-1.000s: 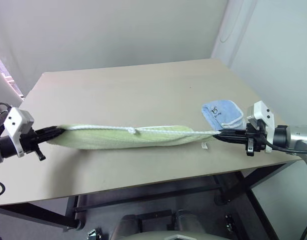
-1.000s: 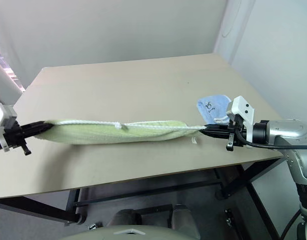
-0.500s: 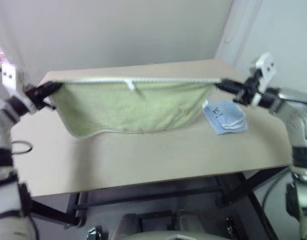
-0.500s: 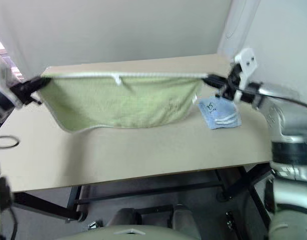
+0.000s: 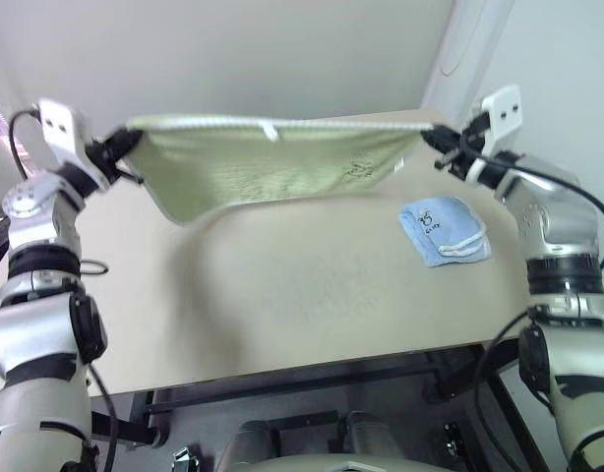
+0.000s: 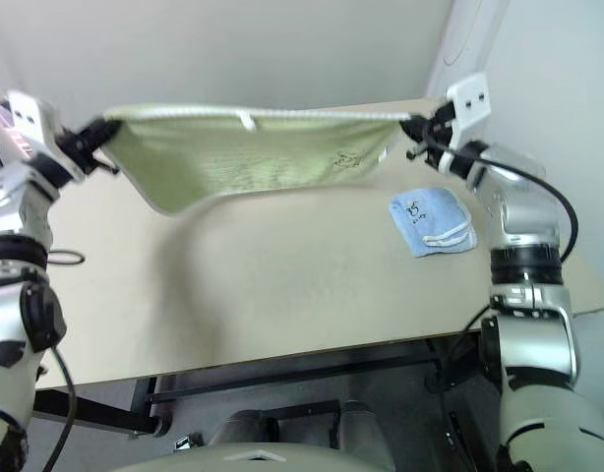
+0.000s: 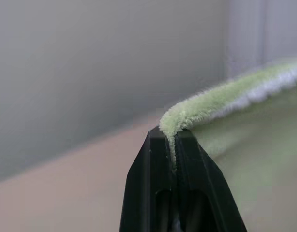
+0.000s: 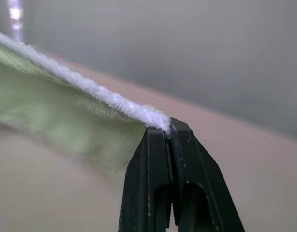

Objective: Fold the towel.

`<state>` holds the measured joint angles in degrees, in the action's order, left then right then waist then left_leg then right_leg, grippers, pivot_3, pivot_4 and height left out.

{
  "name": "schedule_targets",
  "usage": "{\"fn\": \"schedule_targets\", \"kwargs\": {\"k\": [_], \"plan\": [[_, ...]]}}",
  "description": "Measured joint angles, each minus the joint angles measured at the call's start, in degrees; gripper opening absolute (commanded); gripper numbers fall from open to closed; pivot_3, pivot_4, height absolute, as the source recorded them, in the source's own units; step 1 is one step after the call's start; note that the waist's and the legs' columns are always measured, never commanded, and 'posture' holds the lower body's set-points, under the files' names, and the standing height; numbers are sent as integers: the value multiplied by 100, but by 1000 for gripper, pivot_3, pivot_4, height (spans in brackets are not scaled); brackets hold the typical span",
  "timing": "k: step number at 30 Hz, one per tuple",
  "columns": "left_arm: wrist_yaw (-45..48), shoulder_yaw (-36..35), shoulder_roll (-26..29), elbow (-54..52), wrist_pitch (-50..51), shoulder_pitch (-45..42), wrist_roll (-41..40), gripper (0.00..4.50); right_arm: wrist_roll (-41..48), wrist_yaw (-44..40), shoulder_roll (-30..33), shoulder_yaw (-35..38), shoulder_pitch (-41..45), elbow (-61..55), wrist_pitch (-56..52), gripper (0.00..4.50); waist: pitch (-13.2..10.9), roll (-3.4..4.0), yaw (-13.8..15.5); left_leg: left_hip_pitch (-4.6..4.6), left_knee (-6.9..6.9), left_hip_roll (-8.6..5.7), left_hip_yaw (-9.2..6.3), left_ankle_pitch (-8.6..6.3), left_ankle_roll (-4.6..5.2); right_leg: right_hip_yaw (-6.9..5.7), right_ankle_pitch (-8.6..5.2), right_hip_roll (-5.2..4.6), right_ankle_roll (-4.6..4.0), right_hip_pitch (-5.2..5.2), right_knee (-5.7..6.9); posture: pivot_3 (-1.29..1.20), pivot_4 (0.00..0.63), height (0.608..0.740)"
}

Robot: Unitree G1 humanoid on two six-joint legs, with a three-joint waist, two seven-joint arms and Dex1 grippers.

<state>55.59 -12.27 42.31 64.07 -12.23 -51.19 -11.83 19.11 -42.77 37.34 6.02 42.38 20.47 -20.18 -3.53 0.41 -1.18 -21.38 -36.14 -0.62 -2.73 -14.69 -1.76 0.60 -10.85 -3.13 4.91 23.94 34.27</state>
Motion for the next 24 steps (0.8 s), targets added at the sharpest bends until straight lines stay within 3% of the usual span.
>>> {"fn": "schedule_targets", "kwargs": {"k": [4, 9, 24], "plan": [[719, 40, 113, -356, 201, 882, -21, 35, 324, -485, 313, 16, -846, -1029, -506, 0, -6, -10, 6, -4, -23, 17, 19, 0, 0, 20, -3, 20, -8, 9, 6, 0, 0, 740], [1295, -161, 546, -1775, 755, 1733, -422, 35, 797, -974, 840, 251, -1682, -2156, -1098, 0, -5, -16, 18, 8, -57, 41, 30, -1, 0, 24, -9, 37, -27, -5, 12, 0, 0, 740], [1738, -681, 1064, -5450, 2194, 5180, -1198, 35, 1497, -2033, 1708, 1084, -3987, -3526, -1522, 0, -12, -28, 13, -1, -87, 85, 94, -6, -6, 27, -10, 30, -26, 19, -5, 0, 0, 740]]}}
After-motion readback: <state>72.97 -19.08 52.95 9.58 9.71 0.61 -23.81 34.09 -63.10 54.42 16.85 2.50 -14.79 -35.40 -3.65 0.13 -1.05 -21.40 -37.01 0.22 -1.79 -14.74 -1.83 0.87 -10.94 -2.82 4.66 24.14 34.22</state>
